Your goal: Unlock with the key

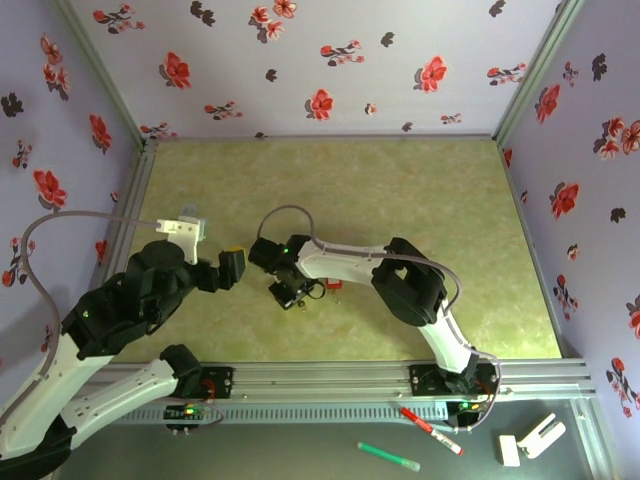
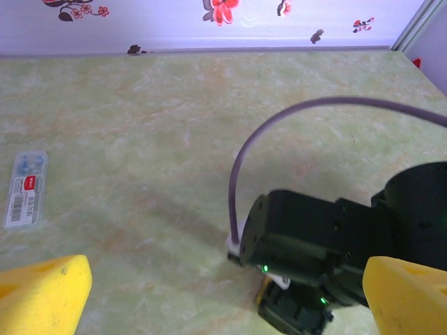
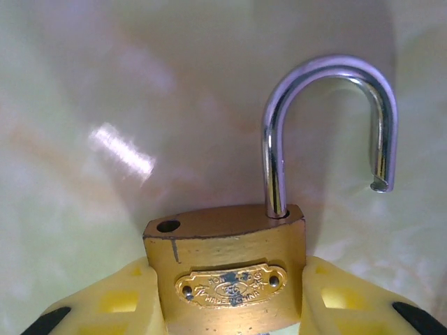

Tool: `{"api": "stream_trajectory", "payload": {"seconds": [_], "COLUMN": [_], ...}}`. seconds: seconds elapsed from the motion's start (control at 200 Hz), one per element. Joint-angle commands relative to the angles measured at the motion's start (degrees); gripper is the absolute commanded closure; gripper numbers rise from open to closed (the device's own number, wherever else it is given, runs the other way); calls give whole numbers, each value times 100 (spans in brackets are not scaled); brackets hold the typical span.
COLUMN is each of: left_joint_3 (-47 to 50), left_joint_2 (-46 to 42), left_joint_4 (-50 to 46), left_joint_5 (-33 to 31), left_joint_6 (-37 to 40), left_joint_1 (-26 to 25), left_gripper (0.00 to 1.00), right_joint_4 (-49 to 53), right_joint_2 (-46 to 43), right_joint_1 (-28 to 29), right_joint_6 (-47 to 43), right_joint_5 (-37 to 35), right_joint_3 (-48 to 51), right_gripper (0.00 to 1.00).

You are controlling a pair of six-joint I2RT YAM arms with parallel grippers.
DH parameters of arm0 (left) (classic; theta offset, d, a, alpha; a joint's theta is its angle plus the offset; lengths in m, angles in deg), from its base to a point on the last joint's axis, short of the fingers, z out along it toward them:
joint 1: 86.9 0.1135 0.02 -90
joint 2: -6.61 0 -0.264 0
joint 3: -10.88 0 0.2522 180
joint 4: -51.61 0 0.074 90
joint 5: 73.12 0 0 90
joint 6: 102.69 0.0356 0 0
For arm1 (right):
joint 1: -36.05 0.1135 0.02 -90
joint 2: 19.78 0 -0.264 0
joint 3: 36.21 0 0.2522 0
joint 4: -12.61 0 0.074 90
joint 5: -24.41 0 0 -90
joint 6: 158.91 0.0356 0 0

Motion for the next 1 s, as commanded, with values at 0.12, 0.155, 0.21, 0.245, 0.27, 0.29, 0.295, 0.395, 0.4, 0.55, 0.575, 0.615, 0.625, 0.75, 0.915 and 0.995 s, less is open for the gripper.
{"api": "stream_trajectory", "payload": {"seconds": [0.12,0.155,0.21,0.245,0.27,0.29,0.295,0.395,0.4,0.55,0.575,0.615,0.625,0.75,0.915,0.995], "left_joint_3": [-156,-156,-157,-155,-149,-143,-145,-132,-131,-134,-151,-197,-210,-337,-379,-280], "left_joint_2": [-3,-21,-46,-70,-90,-106,-104,-161,-163,-181,-166,-148,-140,-75,-41,-28], "left_joint_4": [-156,-178,-206,-219,-225,-229,-229,-238,-238,-229,-229,-238,-242,-255,-189,6], "left_joint_5": [-169,-160,-160,-173,-177,-178,-178,-192,-193,-236,-234,-231,-224,-237,-241,-227], "left_joint_6": [-47,-59,-68,-69,-69,-72,-70,-86,-91,-171,-212,-272,-278,-289,-352,-355], "left_joint_1": [57,56,56,57,56,57,57,57,57,52,56,57,55,52,56,54], "left_gripper": [0,0,0,0,0,0,0,0,0,0,0,0,0,0,0,0], "right_joint_4": [-715,-726,-673,-587,-538,-504,-496,-488,-484,-411,-373,-345,-349,-391,-505,-532], "right_joint_2": [342,385,455,498,529,548,551,555,554,391,351,266,247,-146,-1053,-1597], "right_joint_1": [-235,-247,-256,-258,-266,-265,-266,-263,-265,-208,-202,-205,-203,-188,-163,-157], "right_joint_6": [2519,2598,2637,2644,2638,2644,2645,2705,2706,2777,2769,2752,2751,2750,2689,2526], "right_joint_5": [-498,-511,-554,-588,-610,-622,-626,-582,-579,-657,-688,-693,-687,-617,-743,-957], "right_joint_3": [77,17,-111,-196,-253,-284,-286,-324,-324,-409,-440,-481,-487,-450,-237,-81], "right_gripper": [87,87,85,84,84,84,84,68,67,48,45,41,40,35,29,27]}}
